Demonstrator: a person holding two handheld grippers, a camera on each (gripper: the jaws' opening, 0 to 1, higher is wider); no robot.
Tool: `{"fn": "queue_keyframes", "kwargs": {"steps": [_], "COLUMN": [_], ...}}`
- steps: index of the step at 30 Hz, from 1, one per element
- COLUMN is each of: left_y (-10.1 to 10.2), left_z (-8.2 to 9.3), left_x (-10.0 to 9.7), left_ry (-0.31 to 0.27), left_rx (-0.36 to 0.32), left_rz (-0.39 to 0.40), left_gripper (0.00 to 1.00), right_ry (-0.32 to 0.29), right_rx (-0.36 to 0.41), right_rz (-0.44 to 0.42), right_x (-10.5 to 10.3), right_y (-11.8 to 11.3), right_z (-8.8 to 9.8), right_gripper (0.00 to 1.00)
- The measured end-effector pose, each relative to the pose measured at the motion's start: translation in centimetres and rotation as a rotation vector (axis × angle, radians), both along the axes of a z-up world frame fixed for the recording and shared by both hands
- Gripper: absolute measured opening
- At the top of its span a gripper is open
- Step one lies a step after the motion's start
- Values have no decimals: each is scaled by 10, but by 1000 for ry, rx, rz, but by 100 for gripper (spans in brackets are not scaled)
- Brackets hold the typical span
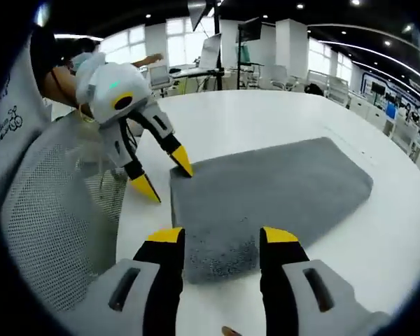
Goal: Fold the towel on the table until its edges align and the towel forms a compact rectangular stack.
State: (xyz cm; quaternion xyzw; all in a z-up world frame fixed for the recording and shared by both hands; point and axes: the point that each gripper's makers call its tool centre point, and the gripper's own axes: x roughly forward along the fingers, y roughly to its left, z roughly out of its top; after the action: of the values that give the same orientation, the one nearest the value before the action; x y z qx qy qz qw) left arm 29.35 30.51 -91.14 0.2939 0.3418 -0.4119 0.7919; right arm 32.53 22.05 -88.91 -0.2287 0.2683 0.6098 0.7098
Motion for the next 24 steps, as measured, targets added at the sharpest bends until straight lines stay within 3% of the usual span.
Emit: {"fn": "queue_keyframes", "kwargs": {"steps": [6, 11, 16, 24], "left_y": [1, 4, 5, 5], "left_z": [1, 4, 4, 3], "left_x": [4, 6, 7, 11], "left_ry": [8, 1, 12, 18], "left_rx": [-25, -17, -23, -2], "left_rz": [9, 4, -18, -48], "left_gripper": [29, 23, 23, 18], "right_ry": [22, -46, -102, -108], "right_rx": [-29, -105, -142, -112], "right_rz": [27, 111, 139, 116], "right_x": [-18, -28, -23, -18], "right_y": [2, -2, -3, -3], "right_z": [-9, -26, -30, -26], "right_gripper": [41, 43, 38, 26]}}
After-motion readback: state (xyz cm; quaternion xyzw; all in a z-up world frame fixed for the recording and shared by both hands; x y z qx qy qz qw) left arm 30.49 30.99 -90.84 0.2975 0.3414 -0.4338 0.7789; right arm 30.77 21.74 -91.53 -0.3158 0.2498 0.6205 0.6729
